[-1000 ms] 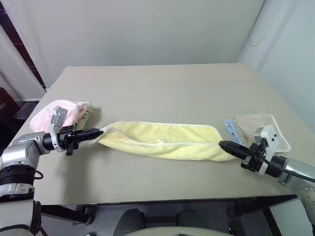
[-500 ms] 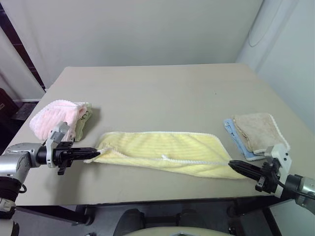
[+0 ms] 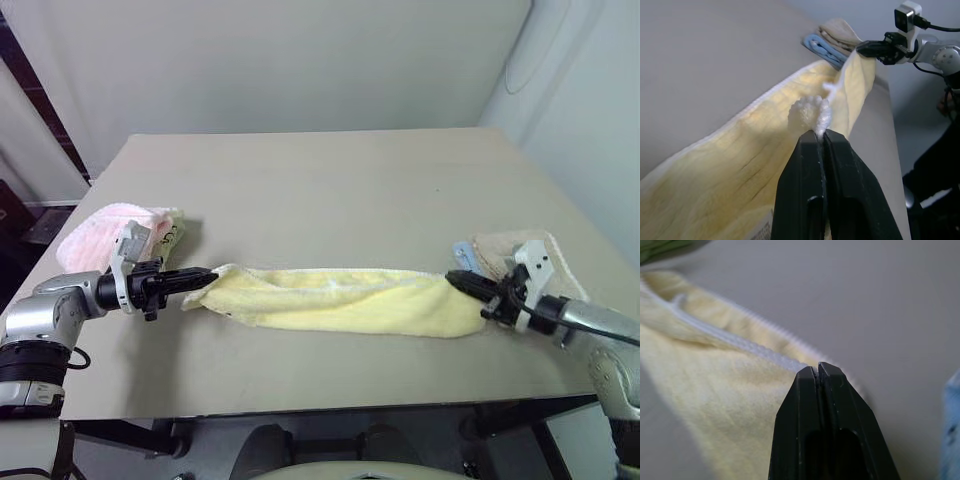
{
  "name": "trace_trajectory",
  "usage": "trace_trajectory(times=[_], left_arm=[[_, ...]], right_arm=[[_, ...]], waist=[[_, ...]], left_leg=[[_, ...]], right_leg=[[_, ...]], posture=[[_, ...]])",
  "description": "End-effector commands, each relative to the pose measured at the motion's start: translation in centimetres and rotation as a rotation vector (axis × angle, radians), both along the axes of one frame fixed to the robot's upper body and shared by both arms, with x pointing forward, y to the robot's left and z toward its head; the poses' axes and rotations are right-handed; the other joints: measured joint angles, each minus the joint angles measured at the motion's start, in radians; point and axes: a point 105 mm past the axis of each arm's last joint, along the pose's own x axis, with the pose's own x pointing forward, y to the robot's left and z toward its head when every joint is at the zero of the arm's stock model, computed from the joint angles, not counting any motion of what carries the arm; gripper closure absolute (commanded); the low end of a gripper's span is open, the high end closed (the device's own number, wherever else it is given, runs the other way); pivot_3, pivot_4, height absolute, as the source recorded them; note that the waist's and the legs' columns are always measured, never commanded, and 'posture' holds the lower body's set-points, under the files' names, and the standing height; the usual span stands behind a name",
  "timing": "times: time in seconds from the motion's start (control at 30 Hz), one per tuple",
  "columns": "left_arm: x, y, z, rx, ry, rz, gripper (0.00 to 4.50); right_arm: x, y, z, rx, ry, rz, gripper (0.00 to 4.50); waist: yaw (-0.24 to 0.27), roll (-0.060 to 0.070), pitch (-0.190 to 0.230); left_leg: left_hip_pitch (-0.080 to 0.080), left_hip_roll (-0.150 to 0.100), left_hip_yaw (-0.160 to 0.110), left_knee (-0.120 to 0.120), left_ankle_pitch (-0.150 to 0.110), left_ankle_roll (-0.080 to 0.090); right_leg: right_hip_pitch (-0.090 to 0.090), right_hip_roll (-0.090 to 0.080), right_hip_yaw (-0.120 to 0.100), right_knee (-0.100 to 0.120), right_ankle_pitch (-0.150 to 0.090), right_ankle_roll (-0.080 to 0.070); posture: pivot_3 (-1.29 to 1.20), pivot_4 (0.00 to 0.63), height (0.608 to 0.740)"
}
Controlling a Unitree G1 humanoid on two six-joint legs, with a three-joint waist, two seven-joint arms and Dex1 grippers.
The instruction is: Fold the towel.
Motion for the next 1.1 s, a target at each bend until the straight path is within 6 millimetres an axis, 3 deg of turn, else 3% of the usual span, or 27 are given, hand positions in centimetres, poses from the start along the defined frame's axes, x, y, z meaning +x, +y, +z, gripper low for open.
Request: trace_trajectory(times=[0.03,0.23,0.43,0.63,1.1], left_arm=[[0.7,2.0,1.8,0.008,-0.062,0.094,4.48],[0.2,4.2,0.0,0.053,-0.028,0.165,4.48],[0.7,3.9,-2.2,0.062,-0.012,0.199,4.48],[1.8,4.6,-3.9,0.083,-0.019,0.275,4.48],[4.0,4.0,-4.8,0.075,-0.095,0.359,4.48]], right_arm=[[1.8,-0.6,0.3,-0.006,-0.049,-0.054,4.50],[3.8,0.1,-0.5,-0.016,-0.053,-0.058,4.50],[5.2,1.4,-0.4,0.012,-0.074,-0.041,4.50],[6.4,2.1,-1.5,0.005,-0.062,-0.054,4.50],[6.8,2.6,-2.6,0.040,-0.041,-0.069,4.50]], waist=[[0.000,0.000,0.000],[-0.003,0.000,0.000],[-0.003,0.000,0.000],[-0.002,0.000,0.000],[-0.005,-0.001,-0.001]], left_leg=[[0.000,0.000,0.000,0.000,0.000,0.000],[0.000,0.000,0.000,0.000,0.000,0.000],[0.000,0.000,0.000,0.000,0.000,0.000],[0.000,-0.001,0.000,0.000,0.000,0.000],[0.000,-0.003,0.000,0.001,0.000,0.000]], right_leg=[[0.000,0.000,0.000,0.000,0.000,0.000],[0.000,0.000,0.000,0.000,0.000,0.000],[0.000,0.000,0.000,0.001,0.000,0.001],[0.000,0.000,0.000,0.002,0.001,0.001],[0.000,0.000,0.000,0.003,0.002,0.004]], posture=[[0.00,0.000,0.701],[0.00,0.000,0.701],[0.00,0.000,0.701],[0.00,0.000,0.701],[0.00,0.000,0.701]])
